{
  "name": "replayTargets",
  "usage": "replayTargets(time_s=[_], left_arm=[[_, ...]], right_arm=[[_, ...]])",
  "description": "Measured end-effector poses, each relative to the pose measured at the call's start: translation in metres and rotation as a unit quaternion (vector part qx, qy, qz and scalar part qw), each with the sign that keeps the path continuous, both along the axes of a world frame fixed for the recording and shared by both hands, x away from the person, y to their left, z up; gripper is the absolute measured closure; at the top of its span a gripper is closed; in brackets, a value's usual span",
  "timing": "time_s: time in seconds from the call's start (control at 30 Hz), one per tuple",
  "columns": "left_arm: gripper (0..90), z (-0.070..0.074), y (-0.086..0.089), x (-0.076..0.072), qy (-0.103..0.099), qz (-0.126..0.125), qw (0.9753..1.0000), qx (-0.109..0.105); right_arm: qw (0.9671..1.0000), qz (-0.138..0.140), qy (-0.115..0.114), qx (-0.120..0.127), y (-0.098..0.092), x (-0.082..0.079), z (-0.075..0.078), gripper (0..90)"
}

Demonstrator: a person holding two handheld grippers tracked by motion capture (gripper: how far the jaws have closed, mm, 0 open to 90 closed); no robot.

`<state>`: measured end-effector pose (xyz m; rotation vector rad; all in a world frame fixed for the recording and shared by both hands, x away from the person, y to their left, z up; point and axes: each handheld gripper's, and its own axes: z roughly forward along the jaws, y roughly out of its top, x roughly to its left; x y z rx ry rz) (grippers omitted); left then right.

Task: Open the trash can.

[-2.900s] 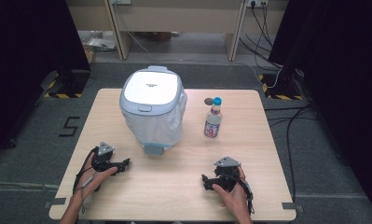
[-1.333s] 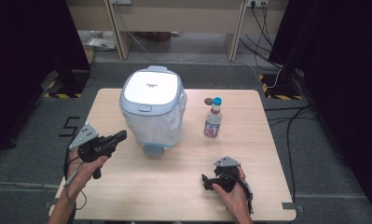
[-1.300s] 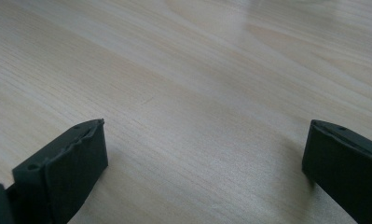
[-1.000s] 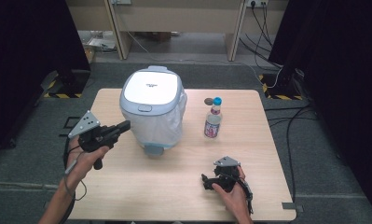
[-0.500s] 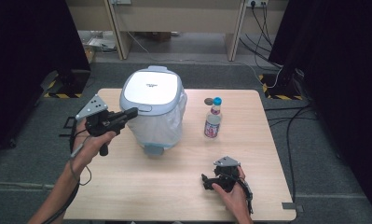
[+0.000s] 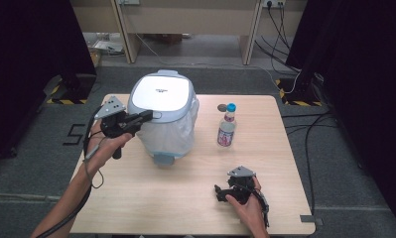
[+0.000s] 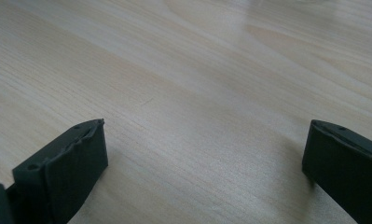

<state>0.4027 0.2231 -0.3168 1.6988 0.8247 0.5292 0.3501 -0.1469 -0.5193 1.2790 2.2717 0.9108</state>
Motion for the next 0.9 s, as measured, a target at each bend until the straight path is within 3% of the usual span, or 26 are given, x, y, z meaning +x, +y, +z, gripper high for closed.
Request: replayTargets(time_s=[0.43,0.67,0.73,0.9], left_arm=[[89.2,0.001,-0.008,0.004,-0.015,0.009,0.9996,0.023],[89.4,-0.001,-0.007,0.005,-0.016,0.006,0.9997,0.019],[89.4,-0.001,-0.009,0.003,-0.027,0.009,0.9991,0.033],[89.4,-0.003,-0.01,0.002,-0.038,0.012,0.9983,0.043]], right_arm=[[1.0,0.0,0.0,0.0,0.0,0.0,0.0,0.3],[1.0,0.0,0.0,0.0,0.0,0.0,0.0,0.4],[1.0,0.0,-0.001,-0.001,0.0,0.0,0.0,0.4],[1.0,-0.001,0.0,0.0,0.0,0.0,0.0,0.5]])
